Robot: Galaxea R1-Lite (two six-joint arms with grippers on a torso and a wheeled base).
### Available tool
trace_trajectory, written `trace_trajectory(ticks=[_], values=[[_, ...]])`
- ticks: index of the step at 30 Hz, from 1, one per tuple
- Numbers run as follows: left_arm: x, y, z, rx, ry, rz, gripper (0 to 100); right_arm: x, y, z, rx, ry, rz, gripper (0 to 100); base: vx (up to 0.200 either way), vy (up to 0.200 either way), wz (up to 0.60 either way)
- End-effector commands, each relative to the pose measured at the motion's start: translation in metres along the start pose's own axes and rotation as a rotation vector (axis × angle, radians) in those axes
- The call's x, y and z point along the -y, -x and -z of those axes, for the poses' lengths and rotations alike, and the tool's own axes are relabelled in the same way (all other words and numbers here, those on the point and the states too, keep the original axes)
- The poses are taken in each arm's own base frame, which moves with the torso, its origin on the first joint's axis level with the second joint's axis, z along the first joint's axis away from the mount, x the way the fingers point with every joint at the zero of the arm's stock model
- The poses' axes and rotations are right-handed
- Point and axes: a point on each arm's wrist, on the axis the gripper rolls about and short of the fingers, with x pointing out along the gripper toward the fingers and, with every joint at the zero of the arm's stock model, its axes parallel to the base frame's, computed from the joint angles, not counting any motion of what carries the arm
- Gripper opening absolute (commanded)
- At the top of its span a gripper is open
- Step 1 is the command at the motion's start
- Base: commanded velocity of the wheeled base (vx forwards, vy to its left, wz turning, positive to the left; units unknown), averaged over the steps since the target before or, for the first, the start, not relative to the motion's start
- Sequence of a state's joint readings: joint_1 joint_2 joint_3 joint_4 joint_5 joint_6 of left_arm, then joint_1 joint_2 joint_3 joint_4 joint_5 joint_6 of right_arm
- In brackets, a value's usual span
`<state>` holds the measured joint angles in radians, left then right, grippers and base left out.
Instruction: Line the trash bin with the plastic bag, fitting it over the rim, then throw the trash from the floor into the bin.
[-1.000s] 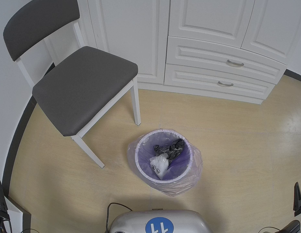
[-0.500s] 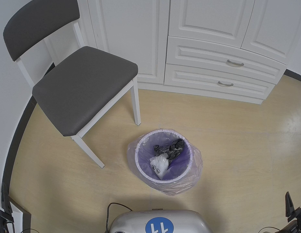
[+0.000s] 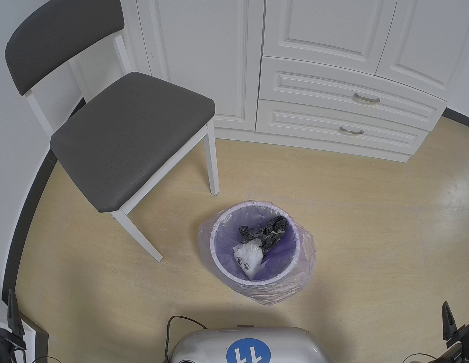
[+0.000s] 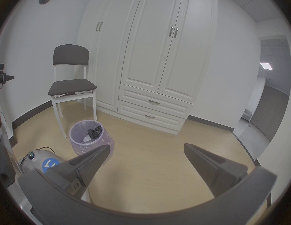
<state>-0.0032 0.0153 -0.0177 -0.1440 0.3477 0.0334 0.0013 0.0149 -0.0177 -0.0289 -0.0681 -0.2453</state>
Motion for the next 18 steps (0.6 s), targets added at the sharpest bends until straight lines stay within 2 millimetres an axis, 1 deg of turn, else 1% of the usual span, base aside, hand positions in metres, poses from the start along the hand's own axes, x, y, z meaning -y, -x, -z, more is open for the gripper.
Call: trace_trajectory(ticks=[1, 18], values=[[0.0000, 0.0006, 0.0060, -0.009, -0.004, 0.000, 100, -0.0015, 0.0000, 0.0050, 0.000, 0.002, -0.012, 100, 0.000, 0.000, 0.00], [0.0001, 0.0008, 0.0119, -0.064, -0.024, 0.003, 100, -0.0022, 0.0000, 0.0048, 0.008, 0.005, -0.043, 100, 0.000, 0.000, 0.00]])
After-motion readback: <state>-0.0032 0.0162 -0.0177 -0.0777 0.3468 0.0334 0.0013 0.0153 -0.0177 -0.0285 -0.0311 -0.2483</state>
